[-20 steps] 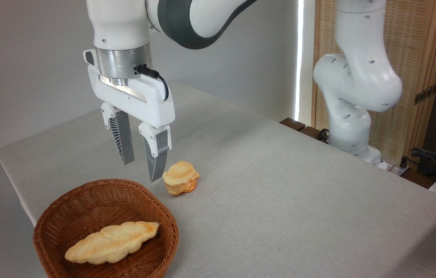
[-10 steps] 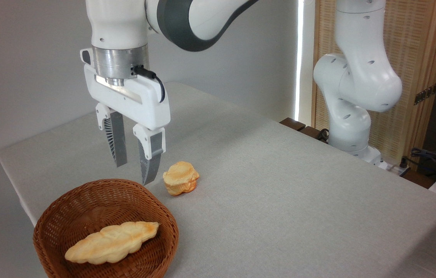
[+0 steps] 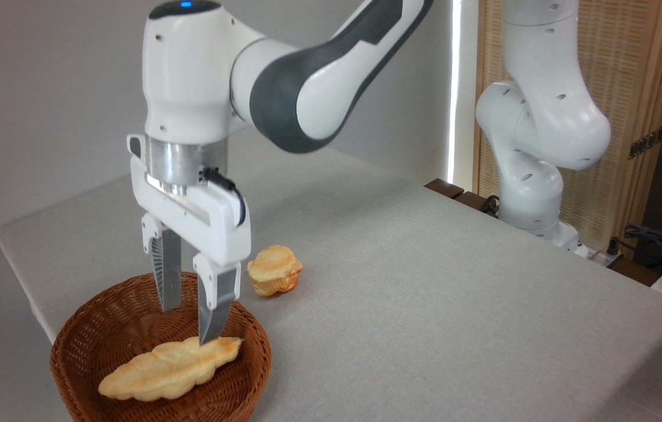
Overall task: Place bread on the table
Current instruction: 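Move the open gripper over the basket and lower onto the long loaf, then close the gripper on the long golden loaf inside the basket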
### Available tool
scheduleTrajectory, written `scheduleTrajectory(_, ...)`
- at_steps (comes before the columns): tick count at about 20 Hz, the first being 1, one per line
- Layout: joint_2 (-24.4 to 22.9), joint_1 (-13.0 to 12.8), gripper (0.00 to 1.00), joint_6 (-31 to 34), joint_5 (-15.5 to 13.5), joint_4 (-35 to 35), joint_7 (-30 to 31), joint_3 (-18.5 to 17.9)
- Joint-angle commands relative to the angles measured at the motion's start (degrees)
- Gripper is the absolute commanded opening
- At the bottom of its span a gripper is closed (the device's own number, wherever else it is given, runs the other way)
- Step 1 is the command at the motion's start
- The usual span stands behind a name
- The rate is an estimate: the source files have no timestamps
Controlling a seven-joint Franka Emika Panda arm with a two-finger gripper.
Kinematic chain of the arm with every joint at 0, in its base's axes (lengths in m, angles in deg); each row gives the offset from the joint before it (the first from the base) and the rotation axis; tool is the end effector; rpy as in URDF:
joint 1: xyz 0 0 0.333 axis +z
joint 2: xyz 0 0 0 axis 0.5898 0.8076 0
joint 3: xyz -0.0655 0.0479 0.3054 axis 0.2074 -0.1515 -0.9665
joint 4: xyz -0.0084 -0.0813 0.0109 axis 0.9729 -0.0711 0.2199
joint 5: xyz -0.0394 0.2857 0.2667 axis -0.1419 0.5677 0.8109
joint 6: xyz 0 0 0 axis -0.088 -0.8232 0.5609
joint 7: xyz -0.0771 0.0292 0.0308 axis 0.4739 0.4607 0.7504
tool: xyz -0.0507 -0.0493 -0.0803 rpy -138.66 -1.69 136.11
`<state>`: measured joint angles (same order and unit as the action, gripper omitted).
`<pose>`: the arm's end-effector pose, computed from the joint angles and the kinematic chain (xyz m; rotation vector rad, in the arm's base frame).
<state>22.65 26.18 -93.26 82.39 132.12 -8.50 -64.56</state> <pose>0.6208 -0.0501 0.4762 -2.8548 1.0741 -0.4175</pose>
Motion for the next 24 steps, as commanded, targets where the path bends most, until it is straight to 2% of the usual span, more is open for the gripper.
scheduleTrajectory(1, 1.36, -0.14, 1.0, -2.16, 0.5, 0.19, -8.06, -1.11)
scheduleTrajectory(6, 4.27, -0.14, 1.0, -4.26, 0.59, 0.01, -10.54, -1.03)
scheduleTrajectory(12, 7.08, -0.23, 1.0, -6.81, 0.59, -0.16, -10.72, -0.15)
scheduleTrajectory(21, 7.52, -0.41, 0.98, -7.08, 0.59, -0.34, -10.72, 0.12)
scheduleTrajectory(23, 7.26, -0.5, 0.58, -6.82, 0.59, -0.34, -10.72, 0.03)
scheduleTrajectory(24, 7.09, -0.5, 0.44, -6.64, 0.59, -0.34, -10.72, 0.03)
